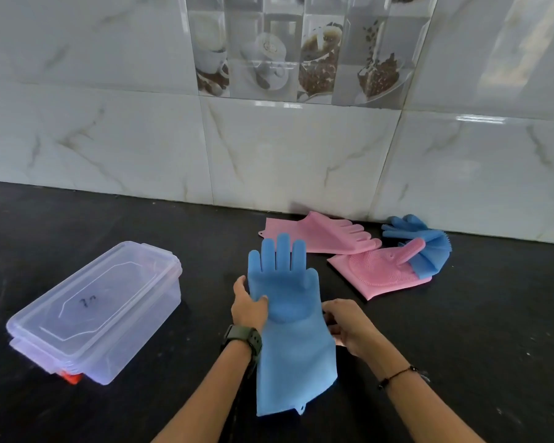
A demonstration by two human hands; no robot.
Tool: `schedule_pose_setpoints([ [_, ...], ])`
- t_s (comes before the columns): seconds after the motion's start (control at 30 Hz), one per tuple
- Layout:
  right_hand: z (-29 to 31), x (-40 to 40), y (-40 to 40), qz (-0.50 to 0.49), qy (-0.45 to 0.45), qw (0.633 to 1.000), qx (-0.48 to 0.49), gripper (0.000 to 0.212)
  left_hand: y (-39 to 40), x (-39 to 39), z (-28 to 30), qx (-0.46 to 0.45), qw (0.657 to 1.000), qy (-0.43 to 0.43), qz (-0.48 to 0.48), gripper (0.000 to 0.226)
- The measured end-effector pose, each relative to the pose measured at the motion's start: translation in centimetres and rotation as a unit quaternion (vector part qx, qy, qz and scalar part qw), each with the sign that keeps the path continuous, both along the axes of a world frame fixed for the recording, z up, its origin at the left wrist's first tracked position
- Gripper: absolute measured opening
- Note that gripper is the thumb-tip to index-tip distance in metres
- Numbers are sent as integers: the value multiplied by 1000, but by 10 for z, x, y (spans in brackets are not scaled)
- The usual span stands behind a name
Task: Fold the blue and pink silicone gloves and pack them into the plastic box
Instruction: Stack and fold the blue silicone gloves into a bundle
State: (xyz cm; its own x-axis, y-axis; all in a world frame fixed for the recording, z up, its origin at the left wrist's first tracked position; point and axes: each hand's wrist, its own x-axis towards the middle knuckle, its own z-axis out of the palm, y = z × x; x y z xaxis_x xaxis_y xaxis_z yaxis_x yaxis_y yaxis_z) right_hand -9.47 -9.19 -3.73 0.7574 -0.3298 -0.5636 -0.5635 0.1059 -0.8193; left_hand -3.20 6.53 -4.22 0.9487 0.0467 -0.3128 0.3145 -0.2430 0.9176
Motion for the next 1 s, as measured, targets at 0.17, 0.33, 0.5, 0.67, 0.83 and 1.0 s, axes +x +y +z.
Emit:
schedule_pose_setpoints([
  [0.17, 10, -15, 0, 127, 17, 991, -24, 62, -5, 0, 12, 101, 993, -20, -64, 64],
  [0.33, 4, -49, 13, 212, -45, 968, -124, 80, 12, -30, 2, 390, 892, -80, -212, 61],
  [0.5, 8, -47, 6, 203, -81, 932, -291, 50, -5, -42, 5, 368, 866, -198, -275, 38],
  [0.67, 31, -29, -70, 49, -116, 903, -411, 26, -80, -29, 47, 249, 859, -280, -348, 29],
  [0.83, 55, -10, -161, -47, -103, 854, -508, 22, -166, -1, 78, 209, 851, -297, -380, 28],
  [1.0, 70, 33, -236, -51, -60, 824, -561, 23, -236, 26, 84, 197, 867, -263, -374, 25],
])
